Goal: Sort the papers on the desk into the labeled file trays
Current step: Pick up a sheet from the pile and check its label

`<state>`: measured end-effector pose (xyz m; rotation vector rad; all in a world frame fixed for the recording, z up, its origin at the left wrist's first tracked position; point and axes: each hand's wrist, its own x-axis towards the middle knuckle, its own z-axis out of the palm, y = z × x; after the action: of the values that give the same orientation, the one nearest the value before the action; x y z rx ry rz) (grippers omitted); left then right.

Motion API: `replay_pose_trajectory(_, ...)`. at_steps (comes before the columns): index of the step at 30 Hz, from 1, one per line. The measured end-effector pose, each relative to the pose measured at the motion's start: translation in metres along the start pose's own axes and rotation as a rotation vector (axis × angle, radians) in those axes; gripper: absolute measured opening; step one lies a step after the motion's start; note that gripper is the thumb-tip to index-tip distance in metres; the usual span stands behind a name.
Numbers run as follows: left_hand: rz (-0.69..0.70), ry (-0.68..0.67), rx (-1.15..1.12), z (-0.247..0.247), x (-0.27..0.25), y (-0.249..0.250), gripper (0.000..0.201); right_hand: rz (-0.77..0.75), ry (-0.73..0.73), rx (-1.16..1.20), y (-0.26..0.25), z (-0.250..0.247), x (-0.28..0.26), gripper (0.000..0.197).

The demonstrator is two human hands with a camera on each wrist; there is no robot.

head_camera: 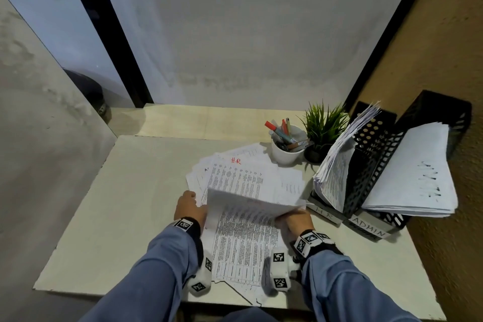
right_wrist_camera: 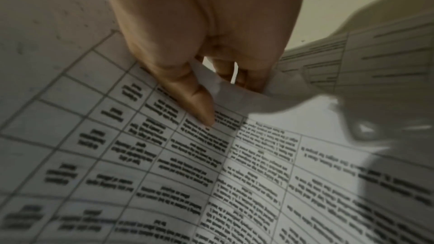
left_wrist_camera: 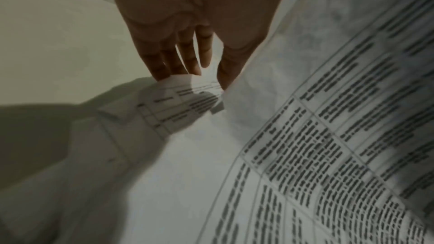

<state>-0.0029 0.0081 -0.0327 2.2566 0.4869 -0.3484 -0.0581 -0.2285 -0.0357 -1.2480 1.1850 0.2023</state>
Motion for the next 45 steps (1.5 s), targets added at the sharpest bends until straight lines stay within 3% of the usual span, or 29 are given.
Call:
replay_pose_trajectory(1,-0.019,-0.026,0.011,-0.002,0.001,0.003,0.045,-0.07,0.115,0.022,0.005,-0.004,0.009,0.053)
replay_pose_trajectory(2,-0.029,-0.048,0.027,-0.003,0.002,0.006,0.047,-0.103,0.109,0.036,0.002,-0.002,0.003,0.046)
replay_pose_trajectory(3,-0.029,-0.062,0.059,-0.005,0.002,0.008,0.046,-0.052,-0.014,0.042,-0.008,0.003,-0.006,0.036)
replay_pose_trajectory(4,-0.011,-0.067,0.084,-0.006,0.003,0.01,0.041,-0.021,-0.112,-0.063,-0.012,0.006,-0.014,0.027)
replay_pose_trajectory(7,0.121,-0.081,0.072,-0.008,-0.001,0.013,0.009,-0.233,-0.05,-0.554,-0.012,0.009,-0.006,0.01)
replay_pose_trajectory(8,0.144,-0.076,0.011,-0.006,-0.001,0.011,0.014,-0.279,-0.066,-0.654,-0.007,0.004,-0.003,0.012)
replay_pose_trajectory(9,0.135,-0.072,-0.08,-0.005,-0.002,0.009,0.022,-0.261,-0.037,-0.625,-0.007,0.004,-0.001,0.014)
replay_pose_trajectory(12,0.005,-0.041,-0.4,-0.006,-0.008,-0.001,0.05,-0.21,-0.058,-0.237,-0.01,-0.002,-0.001,0.025)
replay_pose_trajectory(13,-0.016,-0.044,-0.442,-0.006,-0.01,-0.003,0.051,-0.226,-0.04,-0.255,-0.008,-0.004,-0.003,0.029)
replay_pose_trajectory(14,-0.032,-0.063,-0.463,-0.007,-0.013,-0.005,0.049,-0.226,-0.022,-0.193,-0.009,-0.006,-0.007,0.029)
replay_pose_trajectory(17,-0.039,-0.101,-0.52,-0.011,-0.018,-0.01,0.048,-0.191,-0.071,-0.314,-0.014,-0.01,-0.012,0.024)
replay_pose_trajectory(21,-0.157,-0.143,-0.571,-0.006,-0.019,-0.01,0.051,-0.195,-0.087,-0.291,-0.02,-0.012,-0.016,0.015)
replay_pose_trajectory(23,-0.226,-0.165,-0.563,-0.004,-0.018,-0.009,0.039,-0.207,-0.12,-0.203,-0.022,-0.01,-0.024,0.017)
replay_pose_trajectory(25,-0.262,-0.227,-0.703,-0.006,-0.022,-0.005,0.019,-0.234,-0.157,-0.072,-0.024,-0.004,-0.026,0.033)
replay_pose_trajectory(27,-0.238,-0.321,-0.796,-0.005,-0.019,-0.004,0.045,-0.271,-0.201,-0.006,-0.027,0.003,-0.027,0.045)
replay_pose_trajectory(29,-0.157,-0.398,-0.833,-0.009,-0.025,0.01,0.05,-0.31,-0.248,0.037,-0.034,0.011,-0.031,0.03)
replay_pose_trajectory(32,0.077,-0.232,-0.798,-0.021,-0.042,0.043,0.011,-0.517,-0.256,-0.053,-0.054,0.015,-0.052,0.011)
replay_pose_trajectory(36,0.298,-0.047,-0.727,-0.047,-0.049,0.078,0.022,-0.841,-0.247,-0.011,-0.083,0.01,-0.089,0.016)
replay_pose_trajectory(38,0.379,0.028,-0.688,-0.053,-0.051,0.083,0.021,-0.914,-0.232,0.043,-0.089,0.008,-0.1,0.025)
replay_pose_trajectory(41,0.411,0.048,-0.628,-0.052,-0.058,0.083,0.021,-0.884,-0.193,0.104,-0.081,0.007,-0.097,0.02)
replay_pose_trajectory(43,0.304,-0.025,-0.6,-0.04,-0.054,0.071,0.02,-0.783,-0.203,0.064,-0.066,0.01,-0.091,0.004)
replay_pose_trajectory(45,0.186,-0.092,-0.512,-0.024,-0.048,0.054,0.016,-0.663,-0.197,-0.004,-0.047,0.014,-0.078,0.017)
